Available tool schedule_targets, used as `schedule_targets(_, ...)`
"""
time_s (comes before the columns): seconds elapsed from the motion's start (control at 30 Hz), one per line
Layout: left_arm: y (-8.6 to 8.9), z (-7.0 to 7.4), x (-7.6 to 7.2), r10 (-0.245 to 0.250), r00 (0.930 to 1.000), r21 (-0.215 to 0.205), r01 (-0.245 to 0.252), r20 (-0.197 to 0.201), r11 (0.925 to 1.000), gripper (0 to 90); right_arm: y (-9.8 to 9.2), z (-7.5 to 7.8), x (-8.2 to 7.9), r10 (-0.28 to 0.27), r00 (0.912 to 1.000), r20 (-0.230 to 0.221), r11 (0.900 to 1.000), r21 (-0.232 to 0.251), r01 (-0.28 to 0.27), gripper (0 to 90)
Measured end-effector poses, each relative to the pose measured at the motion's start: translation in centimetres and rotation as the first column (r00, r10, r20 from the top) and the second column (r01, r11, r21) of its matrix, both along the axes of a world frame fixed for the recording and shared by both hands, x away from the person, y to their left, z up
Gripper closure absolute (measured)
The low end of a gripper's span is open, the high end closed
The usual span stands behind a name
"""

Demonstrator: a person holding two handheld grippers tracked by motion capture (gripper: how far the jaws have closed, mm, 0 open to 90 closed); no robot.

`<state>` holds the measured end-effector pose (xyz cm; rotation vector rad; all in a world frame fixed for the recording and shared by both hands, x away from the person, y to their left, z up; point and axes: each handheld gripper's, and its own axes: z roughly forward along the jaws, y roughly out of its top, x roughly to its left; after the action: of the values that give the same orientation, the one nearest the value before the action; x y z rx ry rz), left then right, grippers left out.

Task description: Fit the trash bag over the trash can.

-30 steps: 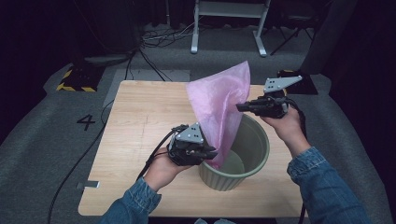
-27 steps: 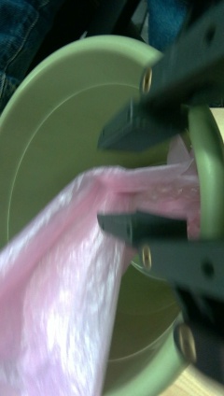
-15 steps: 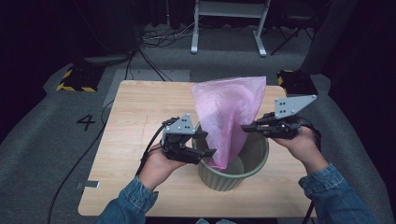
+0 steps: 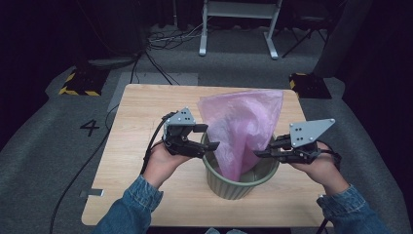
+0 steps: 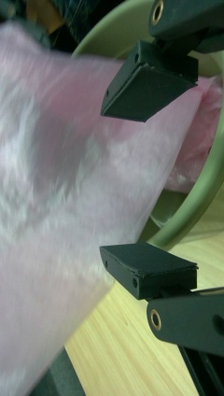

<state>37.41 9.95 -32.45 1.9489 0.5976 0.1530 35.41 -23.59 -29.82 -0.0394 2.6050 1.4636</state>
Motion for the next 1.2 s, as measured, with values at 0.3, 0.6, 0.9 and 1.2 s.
schedule_targets(0.3, 0.6, -0.1, 1.1, 0.060, 0.9982, 0.011, -0.060, 0.005, 0.9981, 27.4, -0.7, -0.1, -1.5, 0.048, 0.9988, 0.012, 0.999, -0.008, -0.048, 86.3)
schedule_targets(0.6, -0.6, 0.3, -0.1, -0.033, 0.9941, 0.027, 0.030, 0.103, 0.9992, 72.0, -0.7, -0.7, -1.7, 0.037, 0.9993, -0.004, 0.998, -0.043, -0.037, 86.0)
schedule_targets(0.9, -1.1, 1.3, -3.3, -0.116, 0.9638, 0.034, 0.111, 0.240, 0.9933, 89.4, -1.0, -1.1, -1.5, -0.058, 0.9983, -0.007, 0.993, -0.102, 0.057, 71.2)
schedule_targets(1.2, -2.0, 1.3, -5.0, -0.220, 0.9335, 0.119, 0.193, 0.283, 0.9739, 89.5, -3.6, 1.0, 0.1, -0.232, 0.9723, -0.026, 0.973, -0.011, 0.232, 48.2)
